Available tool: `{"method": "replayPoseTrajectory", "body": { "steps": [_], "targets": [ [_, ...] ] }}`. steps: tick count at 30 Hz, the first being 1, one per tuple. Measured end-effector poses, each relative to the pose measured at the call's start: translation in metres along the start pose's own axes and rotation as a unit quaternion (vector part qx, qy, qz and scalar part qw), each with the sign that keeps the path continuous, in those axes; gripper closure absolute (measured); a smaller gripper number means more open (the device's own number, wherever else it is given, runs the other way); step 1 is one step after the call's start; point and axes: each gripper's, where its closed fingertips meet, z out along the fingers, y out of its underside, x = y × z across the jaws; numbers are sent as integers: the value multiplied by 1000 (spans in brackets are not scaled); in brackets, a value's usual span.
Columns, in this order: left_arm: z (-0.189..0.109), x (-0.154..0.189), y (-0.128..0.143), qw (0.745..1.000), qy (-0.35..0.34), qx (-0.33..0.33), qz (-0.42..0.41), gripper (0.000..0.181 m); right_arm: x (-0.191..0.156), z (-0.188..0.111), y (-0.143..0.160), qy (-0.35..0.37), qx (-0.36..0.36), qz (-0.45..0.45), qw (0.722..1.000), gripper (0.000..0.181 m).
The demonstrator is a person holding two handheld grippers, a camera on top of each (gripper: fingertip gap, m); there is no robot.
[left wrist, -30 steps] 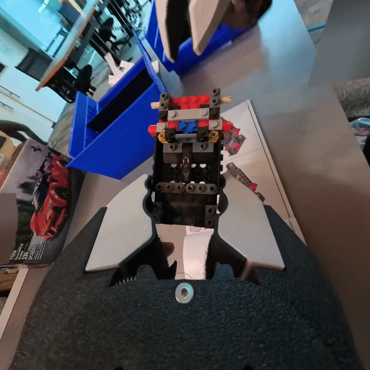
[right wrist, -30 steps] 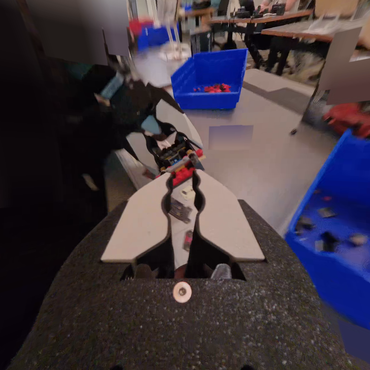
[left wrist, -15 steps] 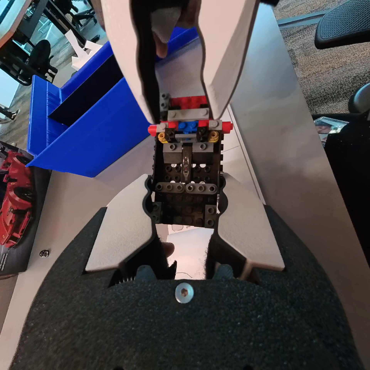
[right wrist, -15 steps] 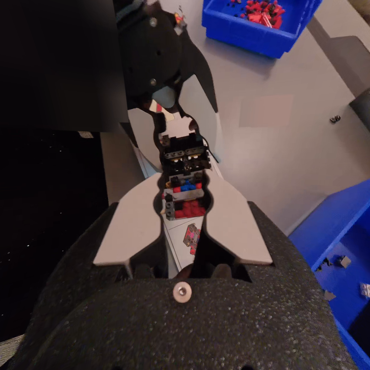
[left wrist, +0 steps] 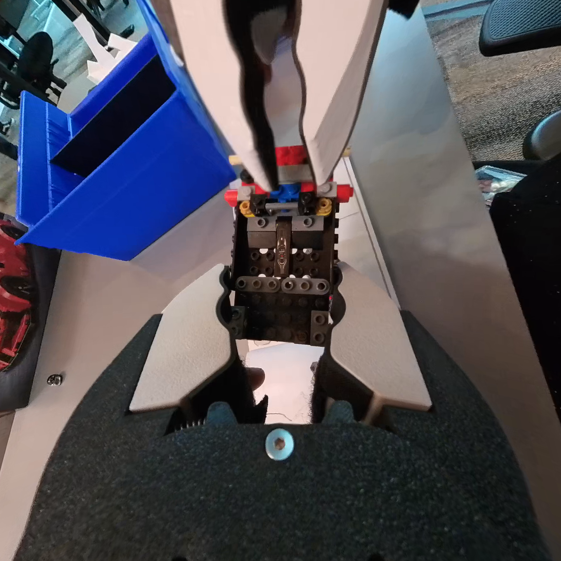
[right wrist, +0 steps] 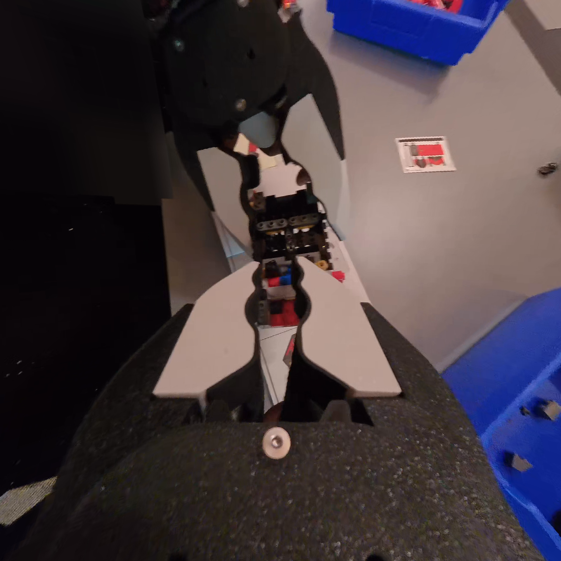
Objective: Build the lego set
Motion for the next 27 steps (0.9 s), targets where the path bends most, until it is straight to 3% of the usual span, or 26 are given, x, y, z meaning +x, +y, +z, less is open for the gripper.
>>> {"method": "replayPoseTrajectory", "body": {
  "steps": [1, 2, 4, 6, 8, 18, 22, 27],
  "targets": [
    [1, 0, 2, 1000, 1, -5, -2, 117, 1, 0, 0, 2, 5, 1, 1000, 165],
    [2, 1, 4, 1000, 5, -10, -5, 118, 7, -1, 0, 19, 13, 4, 1000, 161],
    [5, 2, 9, 999, 13, -25, -20, 117, 18, -3, 5, 41, 20, 16, 999, 127],
    [10, 3, 16, 998, 23, -43, -38, 118, 21, 0, 17, 25, 14, 36, 999, 107],
    [15, 4, 23, 997, 29, -59, -48, 117, 22, 6, 31, 9, 0, 54, 998, 97],
    [37, 12, 31, 991, 62, -101, -67, 118, 27, 41, 67, -8, -137, -5, 990, 107],
    [44, 10, 32, 991, 58, -96, -75, 117, 31, 44, 75, -12, -155, -4, 988, 107],
    [41, 7, 34, 990, 57, -101, -76, 97, 36, 47, 87, -14, -170, 7, 985, 107]
  ]
}}
